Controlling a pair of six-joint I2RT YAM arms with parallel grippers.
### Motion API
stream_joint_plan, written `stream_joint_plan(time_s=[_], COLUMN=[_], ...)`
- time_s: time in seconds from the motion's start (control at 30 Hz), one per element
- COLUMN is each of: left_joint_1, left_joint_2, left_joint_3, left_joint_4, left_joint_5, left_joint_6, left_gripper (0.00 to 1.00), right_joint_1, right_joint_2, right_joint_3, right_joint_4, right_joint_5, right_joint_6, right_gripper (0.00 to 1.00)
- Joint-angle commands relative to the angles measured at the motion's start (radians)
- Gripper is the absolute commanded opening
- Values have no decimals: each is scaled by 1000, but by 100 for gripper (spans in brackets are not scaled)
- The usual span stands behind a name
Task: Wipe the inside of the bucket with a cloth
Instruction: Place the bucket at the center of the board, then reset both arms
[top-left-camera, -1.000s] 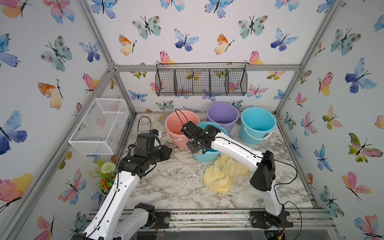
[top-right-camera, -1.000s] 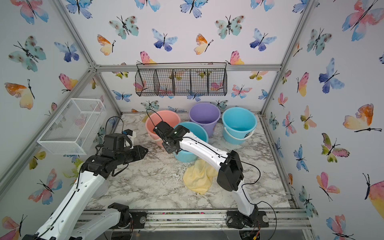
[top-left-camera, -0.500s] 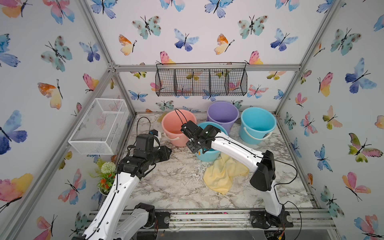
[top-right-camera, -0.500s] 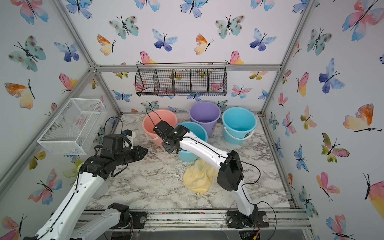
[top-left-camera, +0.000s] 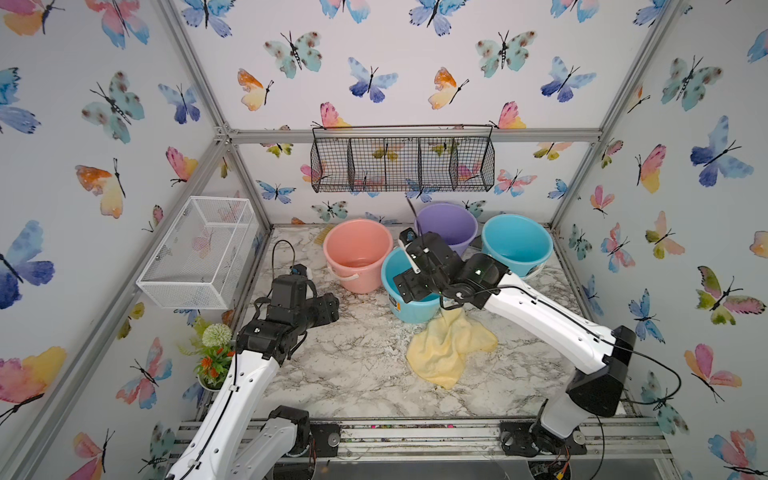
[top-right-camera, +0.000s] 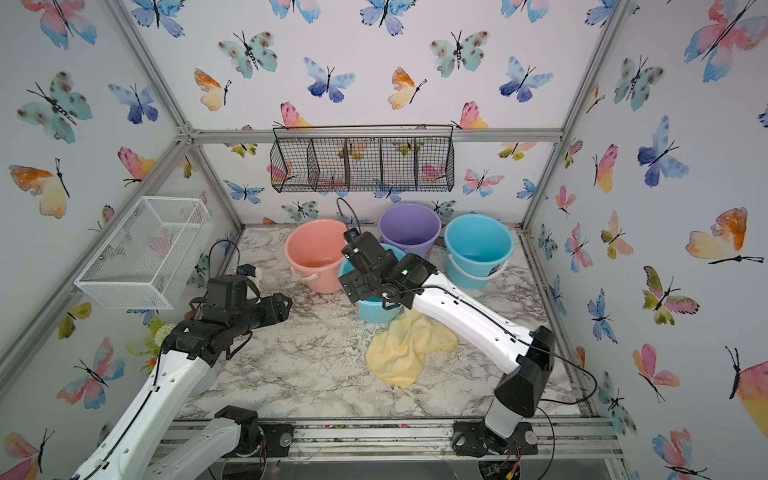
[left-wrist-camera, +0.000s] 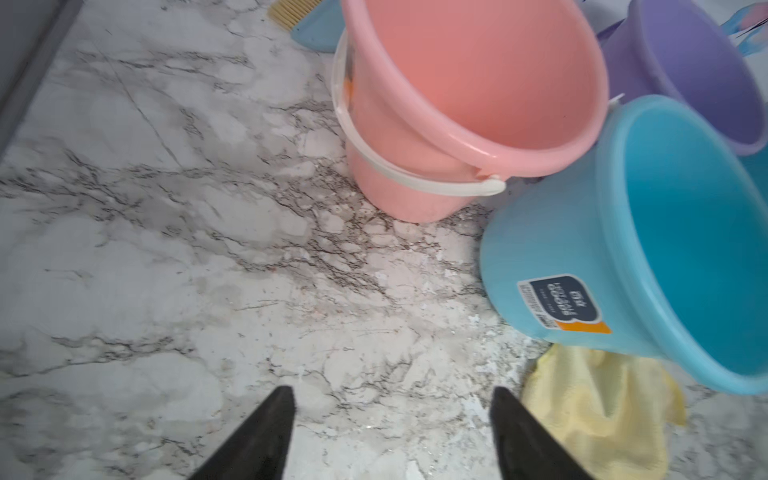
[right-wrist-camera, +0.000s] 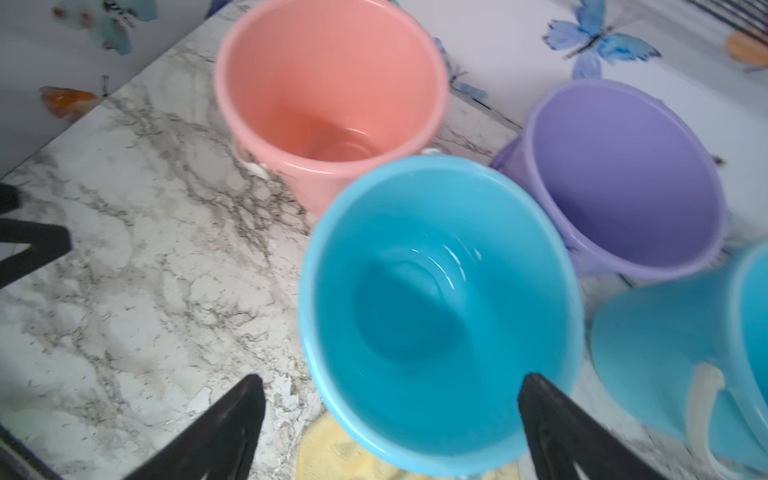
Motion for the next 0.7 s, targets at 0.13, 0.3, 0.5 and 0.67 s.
stream_joint_plan(time_s=[0.13,0.3,0.5,0.67], left_joint_1=[99,111,97,70], left_joint_2=[52,81,105,122], left_joint_3=[-99,-170,-327,-486], left_joint_4=[194,323,622,947], left_joint_5=[-171,-387,-631,-716], left_joint_6=[-58,-137,-87,76], left_gripper=[98,98,99,98], right_joint_1=[-292,-499,-649,-747], right_joint_2=[-249,-382,-397,-320], right_joint_3=[-429,-788,-1084,-1237], right_joint_4=[313,676,1057,1353], right_joint_5=[129,123,77,24], right_joint_6=[-16,-115,-175,-181], right_gripper=[99,99,99,98])
